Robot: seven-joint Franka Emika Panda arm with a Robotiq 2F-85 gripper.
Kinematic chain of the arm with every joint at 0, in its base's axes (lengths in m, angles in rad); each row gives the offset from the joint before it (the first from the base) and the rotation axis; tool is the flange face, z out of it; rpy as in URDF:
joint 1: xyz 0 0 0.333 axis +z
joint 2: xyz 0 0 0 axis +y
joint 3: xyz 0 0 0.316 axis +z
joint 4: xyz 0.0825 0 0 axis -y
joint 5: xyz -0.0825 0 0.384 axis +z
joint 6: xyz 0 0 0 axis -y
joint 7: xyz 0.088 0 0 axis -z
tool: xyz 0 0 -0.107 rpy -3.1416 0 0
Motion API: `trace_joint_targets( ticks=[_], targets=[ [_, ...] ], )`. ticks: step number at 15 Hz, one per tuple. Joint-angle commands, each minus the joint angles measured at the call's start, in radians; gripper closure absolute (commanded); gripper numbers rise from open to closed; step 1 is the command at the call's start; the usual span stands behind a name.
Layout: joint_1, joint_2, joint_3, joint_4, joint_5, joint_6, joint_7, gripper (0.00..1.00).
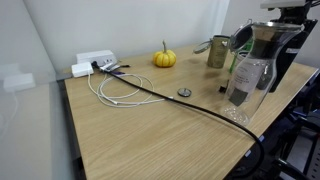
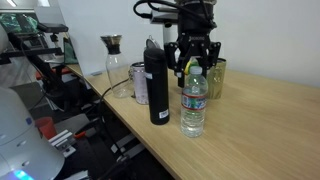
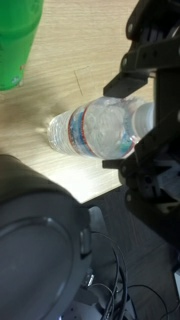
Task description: Move the bottle of water to the left side of the table
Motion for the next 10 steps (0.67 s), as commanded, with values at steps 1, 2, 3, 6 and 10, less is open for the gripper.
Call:
trace_joint_targets(
  ticks=[1,2,3,6,10],
  targets=[
    [0.010,0.003,-0.010,-0.001,-0.029,0.019,0.028,0.66],
    [0.009,-0.001,-0.009,-0.004,-0.043,0.021,0.034,0.73],
    [0.008,-0.006,-0.008,-0.007,-0.060,0.024,0.041,0.79],
    [0.004,-0.020,-0.005,-0.013,-0.119,0.031,0.072,0.87],
    [-0.001,-0.063,0.010,-0.016,-0.261,0.027,0.171,0.92]
  ],
)
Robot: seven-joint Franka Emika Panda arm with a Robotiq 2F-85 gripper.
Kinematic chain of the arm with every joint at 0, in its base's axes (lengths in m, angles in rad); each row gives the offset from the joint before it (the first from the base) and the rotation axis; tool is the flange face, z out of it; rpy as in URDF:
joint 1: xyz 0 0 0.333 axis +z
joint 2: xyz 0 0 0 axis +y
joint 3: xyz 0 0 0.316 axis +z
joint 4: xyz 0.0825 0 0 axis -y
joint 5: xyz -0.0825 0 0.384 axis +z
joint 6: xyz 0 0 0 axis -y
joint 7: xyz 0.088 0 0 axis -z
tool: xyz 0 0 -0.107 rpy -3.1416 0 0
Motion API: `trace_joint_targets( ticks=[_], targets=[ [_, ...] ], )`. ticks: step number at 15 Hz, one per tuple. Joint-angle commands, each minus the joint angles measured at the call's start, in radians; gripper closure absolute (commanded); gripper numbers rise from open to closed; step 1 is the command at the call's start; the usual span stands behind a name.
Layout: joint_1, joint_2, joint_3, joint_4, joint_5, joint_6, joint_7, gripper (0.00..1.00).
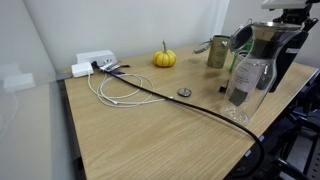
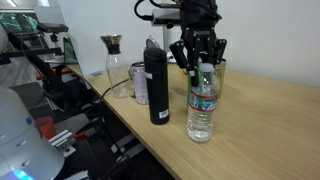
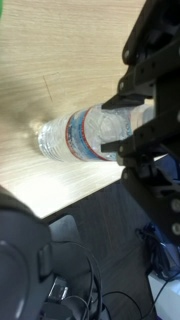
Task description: Move the bottle of water to the left side of the table
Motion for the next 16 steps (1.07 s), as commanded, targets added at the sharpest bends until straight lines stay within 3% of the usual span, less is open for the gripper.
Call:
trace_joint_targets(
  ticks=[1,7,16],
  targets=[
    [-0.002,-0.059,0.011,-0.016,-0.107,0.014,0.083,0.92],
    [0.000,-0.169,0.065,0.002,-0.170,0.029,0.204,0.92],
    [0.055,-0.278,0.221,0.171,-0.203,0.055,0.352,0.92]
  ],
)
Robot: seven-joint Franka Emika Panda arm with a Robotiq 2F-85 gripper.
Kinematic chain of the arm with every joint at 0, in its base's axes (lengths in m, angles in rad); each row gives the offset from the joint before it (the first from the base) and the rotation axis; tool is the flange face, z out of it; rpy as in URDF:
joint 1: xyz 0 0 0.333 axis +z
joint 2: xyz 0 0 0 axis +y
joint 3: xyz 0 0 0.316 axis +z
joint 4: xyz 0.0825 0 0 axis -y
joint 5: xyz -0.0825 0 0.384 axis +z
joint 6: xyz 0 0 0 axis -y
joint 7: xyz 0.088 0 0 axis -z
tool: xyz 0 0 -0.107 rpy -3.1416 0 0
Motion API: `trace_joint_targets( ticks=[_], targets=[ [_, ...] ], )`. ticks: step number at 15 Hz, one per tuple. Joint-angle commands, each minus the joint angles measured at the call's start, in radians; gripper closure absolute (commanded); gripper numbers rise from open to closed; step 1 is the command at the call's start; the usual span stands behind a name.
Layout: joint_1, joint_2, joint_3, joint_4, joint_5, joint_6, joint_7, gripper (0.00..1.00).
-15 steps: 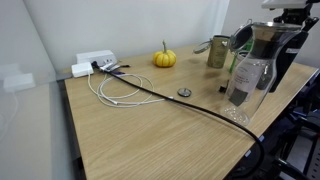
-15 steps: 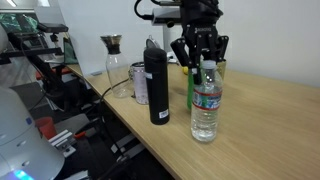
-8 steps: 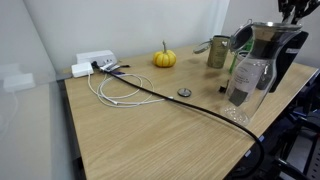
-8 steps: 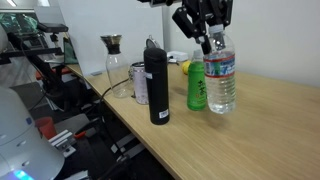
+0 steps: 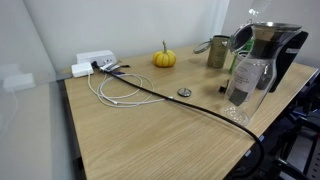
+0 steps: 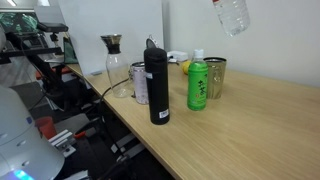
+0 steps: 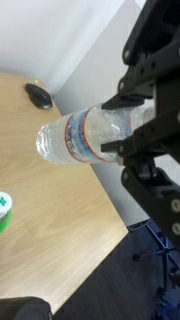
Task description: Move the bottle of water to the left side of the table
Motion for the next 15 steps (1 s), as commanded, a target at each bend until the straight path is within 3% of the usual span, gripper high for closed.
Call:
trace_joint_targets(
  ticks=[1,10,15],
  targets=[
    [0.028,0.017,0.037,0.044,-0.014,0.043,0.053,0.92],
    [0.218,0.049,0.150,0.007,0.012,0.140,-0.001,0.92],
    [0.306,0.081,0.172,-0.096,0.035,0.195,-0.078,0.92]
  ],
)
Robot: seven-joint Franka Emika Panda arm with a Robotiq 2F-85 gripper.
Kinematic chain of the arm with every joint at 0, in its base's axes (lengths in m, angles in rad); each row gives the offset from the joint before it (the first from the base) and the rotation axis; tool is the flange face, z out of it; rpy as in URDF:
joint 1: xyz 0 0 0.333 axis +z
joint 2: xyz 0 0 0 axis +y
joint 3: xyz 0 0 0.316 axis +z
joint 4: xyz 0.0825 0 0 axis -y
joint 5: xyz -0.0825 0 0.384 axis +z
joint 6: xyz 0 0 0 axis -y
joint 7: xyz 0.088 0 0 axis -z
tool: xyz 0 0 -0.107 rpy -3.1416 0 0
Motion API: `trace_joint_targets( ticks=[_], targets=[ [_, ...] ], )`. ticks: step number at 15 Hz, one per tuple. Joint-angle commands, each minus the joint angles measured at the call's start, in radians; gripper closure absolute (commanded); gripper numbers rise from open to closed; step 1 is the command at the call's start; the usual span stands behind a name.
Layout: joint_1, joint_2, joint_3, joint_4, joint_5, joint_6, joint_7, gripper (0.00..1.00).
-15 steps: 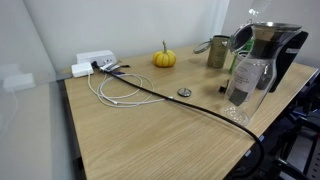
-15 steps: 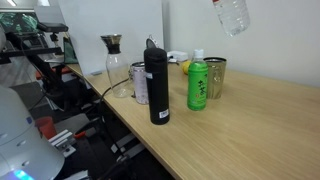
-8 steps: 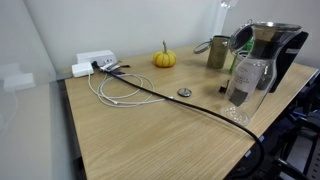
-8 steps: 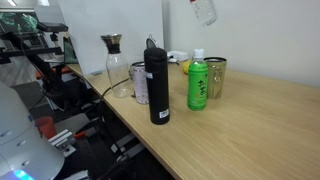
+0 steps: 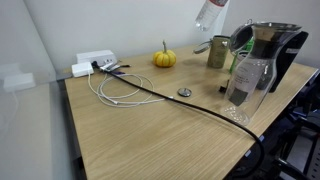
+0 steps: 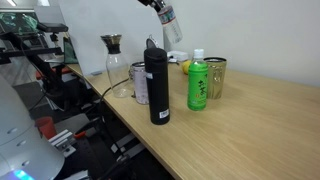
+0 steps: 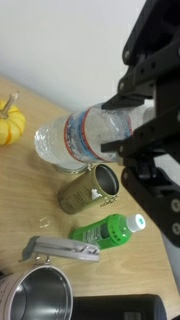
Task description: Move the bottle of water to the left side of the table
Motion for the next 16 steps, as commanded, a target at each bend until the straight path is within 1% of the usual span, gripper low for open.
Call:
trace_joint_targets(
  ticks=[1,4,8,13,16],
  targets=[
    [0.024,0.016,-0.004,-0.077,0.016,0.094,-0.073,0.92],
    [0.040,0.048,0.021,-0.138,-0.002,0.143,-0.091,0.92],
    [0.053,0.085,0.069,-0.187,-0.053,0.182,-0.107,0.92],
    [0.068,0.130,0.107,-0.206,-0.165,0.191,-0.108,0.92],
    [0.074,0.155,0.099,-0.218,-0.248,0.213,-0.106,0.92]
  ],
)
